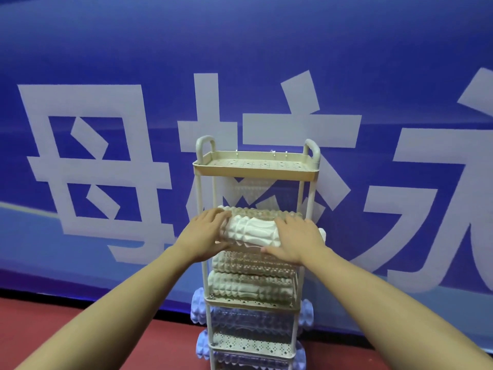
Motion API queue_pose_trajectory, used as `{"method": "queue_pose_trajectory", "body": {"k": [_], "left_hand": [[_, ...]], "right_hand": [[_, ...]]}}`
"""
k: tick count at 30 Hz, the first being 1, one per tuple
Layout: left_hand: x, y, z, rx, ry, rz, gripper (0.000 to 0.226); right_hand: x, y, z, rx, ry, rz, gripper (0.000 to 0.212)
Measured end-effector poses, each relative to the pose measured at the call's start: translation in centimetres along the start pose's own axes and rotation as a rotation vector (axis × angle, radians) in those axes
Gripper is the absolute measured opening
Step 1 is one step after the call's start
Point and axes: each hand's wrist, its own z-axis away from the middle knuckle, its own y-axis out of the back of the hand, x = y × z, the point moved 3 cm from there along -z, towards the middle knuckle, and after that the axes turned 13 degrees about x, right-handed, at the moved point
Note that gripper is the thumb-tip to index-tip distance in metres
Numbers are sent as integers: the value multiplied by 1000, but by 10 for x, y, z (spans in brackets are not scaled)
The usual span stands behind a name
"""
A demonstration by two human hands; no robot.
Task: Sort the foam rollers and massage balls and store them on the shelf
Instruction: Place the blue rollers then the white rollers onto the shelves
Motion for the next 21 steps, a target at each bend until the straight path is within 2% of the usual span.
{"method": "queue_pose_trajectory", "body": {"k": [2, 5, 10, 14, 21], "left_hand": [[-10, -5, 0, 35, 59, -7, 77], [-22, -14, 1, -1, 100, -14, 72], [-32, -24, 0, -47, 105, 13, 67], [-33, -33, 1, -103, 17, -34, 68], [-37, -46, 5, -171, 14, -77, 73]], "right_hand": [[-5, -4, -18, -13, -64, 49, 94], [-14, -9, -38, -38, -120, 79, 87], [-21, -18, -64, -43, -36, 108, 86], [-17, -33, -76, -77, 60, 102, 89], [-11, -71, -74, -155, 3, -11, 78]]}}
